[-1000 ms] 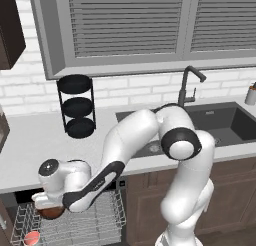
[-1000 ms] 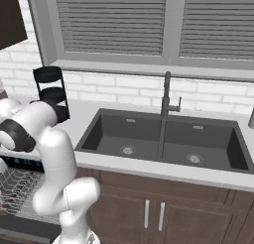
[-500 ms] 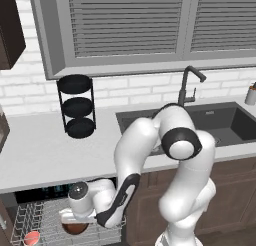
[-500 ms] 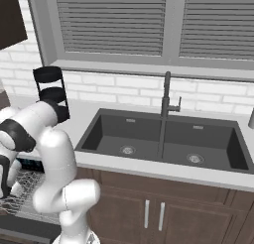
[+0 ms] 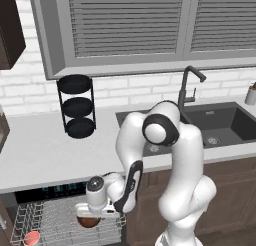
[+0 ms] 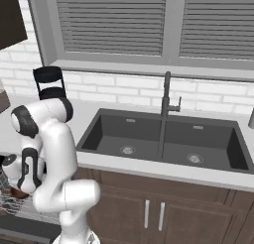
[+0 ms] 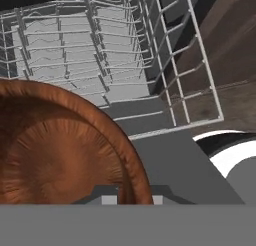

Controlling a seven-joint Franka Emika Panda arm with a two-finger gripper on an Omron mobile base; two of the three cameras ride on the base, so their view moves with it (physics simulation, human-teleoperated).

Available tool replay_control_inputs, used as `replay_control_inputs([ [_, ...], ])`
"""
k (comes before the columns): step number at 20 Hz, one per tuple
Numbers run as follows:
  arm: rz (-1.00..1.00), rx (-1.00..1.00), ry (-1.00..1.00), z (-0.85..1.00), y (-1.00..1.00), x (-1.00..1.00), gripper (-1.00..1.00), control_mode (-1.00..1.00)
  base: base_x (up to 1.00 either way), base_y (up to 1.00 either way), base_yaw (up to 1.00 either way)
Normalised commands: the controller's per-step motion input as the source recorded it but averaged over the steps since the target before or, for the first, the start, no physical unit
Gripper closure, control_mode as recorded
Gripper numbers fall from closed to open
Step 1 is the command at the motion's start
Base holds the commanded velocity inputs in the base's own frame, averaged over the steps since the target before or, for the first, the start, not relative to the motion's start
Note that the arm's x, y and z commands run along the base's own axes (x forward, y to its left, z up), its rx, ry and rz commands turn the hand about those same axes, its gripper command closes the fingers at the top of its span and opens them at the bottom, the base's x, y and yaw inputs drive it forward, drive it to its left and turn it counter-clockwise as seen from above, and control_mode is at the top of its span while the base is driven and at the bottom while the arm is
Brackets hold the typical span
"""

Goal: Pick up the cup and bowl from the counter, place them in the dishwasher, and close the dishwasher door.

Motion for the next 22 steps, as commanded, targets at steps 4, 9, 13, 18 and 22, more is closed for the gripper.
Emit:
replay_control_inputs([
  [4,0.01,0.00,-0.04,-0.09,0.19,0.03,1.00,-1.00,0.00,0.00,0.00],
  [9,0.00,-0.01,-0.06,-0.27,0.19,0.12,1.00,-1.00,0.00,0.00,0.00],
  [13,0.00,-0.03,-0.01,-0.32,0.22,0.17,1.00,-1.00,0.00,0.00,0.00],
  [18,0.00,-0.05,0.00,-0.45,0.31,0.18,1.00,-1.00,0.00,0.00,0.00],
  [22,0.00,-0.05,0.01,-0.50,0.28,0.27,1.00,-1.00,0.00,0.00,0.00],
])
